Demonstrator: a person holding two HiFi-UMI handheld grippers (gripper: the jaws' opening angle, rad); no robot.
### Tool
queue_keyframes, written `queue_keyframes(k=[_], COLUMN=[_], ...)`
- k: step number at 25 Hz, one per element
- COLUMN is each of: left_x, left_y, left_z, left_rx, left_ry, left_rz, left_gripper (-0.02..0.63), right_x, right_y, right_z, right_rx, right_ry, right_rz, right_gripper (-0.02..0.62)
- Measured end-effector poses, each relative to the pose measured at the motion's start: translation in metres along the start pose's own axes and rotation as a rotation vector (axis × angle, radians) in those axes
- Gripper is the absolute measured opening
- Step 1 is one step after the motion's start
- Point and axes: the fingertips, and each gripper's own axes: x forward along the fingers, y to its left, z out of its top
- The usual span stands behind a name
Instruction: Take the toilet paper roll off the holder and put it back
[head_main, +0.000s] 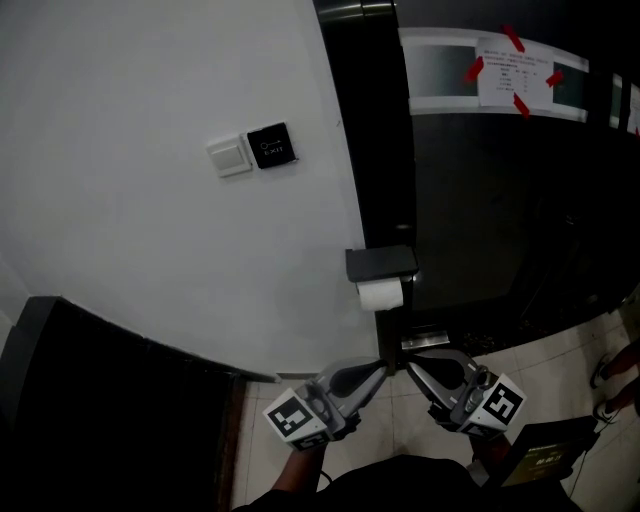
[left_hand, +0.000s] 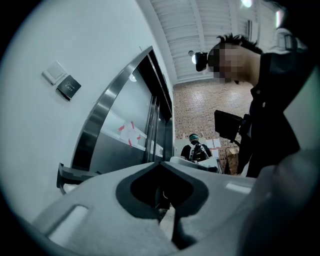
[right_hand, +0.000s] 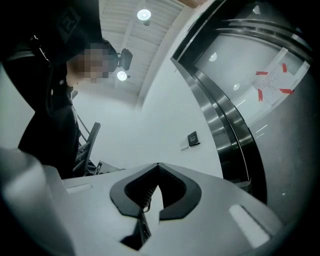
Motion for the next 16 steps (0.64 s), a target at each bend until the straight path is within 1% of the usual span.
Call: queue_keyframes(k=[9,16], left_x=[-0.0045,-0.0012], left_y=[-0.0068,0.0009], left_z=[0.0030,0.0054], left_rx=[0.006,0.005], left_ry=[-0.005,-0.004], left_rz=[-0.004,-0.012], left_gripper=[0.000,0.000], right_x=[-0.0018,0.0023], right_y=[0.0049,-0.0035], right_z=[0.0000,-0.0029], right_rx=[-0.009,-0.003], right_ry=[0.003,0.013], right_rz=[-0.015,-0.020], right_gripper=[0.001,0.000])
